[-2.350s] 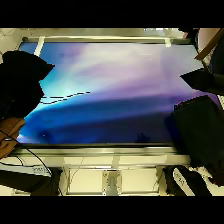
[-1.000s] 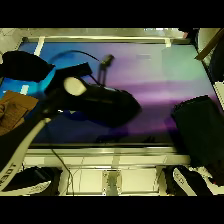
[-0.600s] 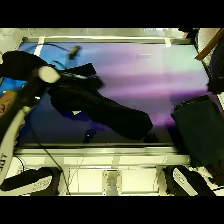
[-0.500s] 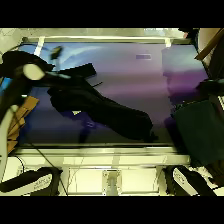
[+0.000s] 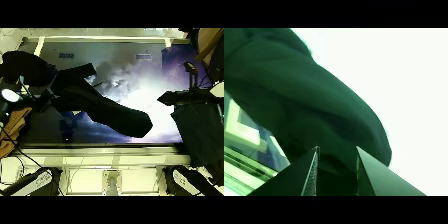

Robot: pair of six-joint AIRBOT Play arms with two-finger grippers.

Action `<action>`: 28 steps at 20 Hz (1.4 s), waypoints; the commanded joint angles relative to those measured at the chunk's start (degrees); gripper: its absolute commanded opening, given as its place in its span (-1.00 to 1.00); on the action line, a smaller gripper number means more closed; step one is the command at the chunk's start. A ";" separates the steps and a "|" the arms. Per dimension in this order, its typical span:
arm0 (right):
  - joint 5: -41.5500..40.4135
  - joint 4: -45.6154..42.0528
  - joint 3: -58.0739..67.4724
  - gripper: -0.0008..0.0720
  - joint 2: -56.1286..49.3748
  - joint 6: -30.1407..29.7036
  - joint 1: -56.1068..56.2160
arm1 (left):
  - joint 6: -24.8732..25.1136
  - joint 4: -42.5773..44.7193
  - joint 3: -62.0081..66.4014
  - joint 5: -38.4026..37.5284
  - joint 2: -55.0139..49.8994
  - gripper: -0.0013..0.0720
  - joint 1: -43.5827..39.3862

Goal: Fold the clothes and pants, and hang the long-sleeved shirts on hangers.

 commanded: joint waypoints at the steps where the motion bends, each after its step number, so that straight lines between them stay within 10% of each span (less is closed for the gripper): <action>1: -5.70 0.52 -1.07 -0.24 -0.50 -0.24 4.90 | -1.25 -6.27 -7.56 10.58 -0.85 0.95 1.16; 8: -4.83 -4.68 -1.05 -0.24 -0.50 -0.07 5.40 | 6.21 -20.98 -7.45 17.25 -10.67 0.93 -1.75; 9: -3.93 -6.49 -1.07 -0.24 -0.50 0.15 5.38 | 6.14 -20.96 -7.45 17.22 -11.85 0.72 -2.16; 11: -3.10 -8.57 -1.07 -0.24 -0.50 1.44 5.38 | 6.14 -20.96 -7.37 17.25 -12.94 -0.89 -2.71; 19: -3.56 -15.89 -0.92 -0.24 -2.91 4.37 5.38 | 18.10 -20.46 -1.77 9.46 4.35 -0.92 7.28; 22: -1.18 -7.02 -0.92 0.12 -12.83 3.13 5.44 | 18.14 -15.10 -1.77 4.96 14.95 -0.92 14.32; 28: -1.53 16.85 -0.90 0.16 -30.58 -13.25 14.58 | 18.14 -13.07 -1.77 -2.64 21.73 -0.92 17.07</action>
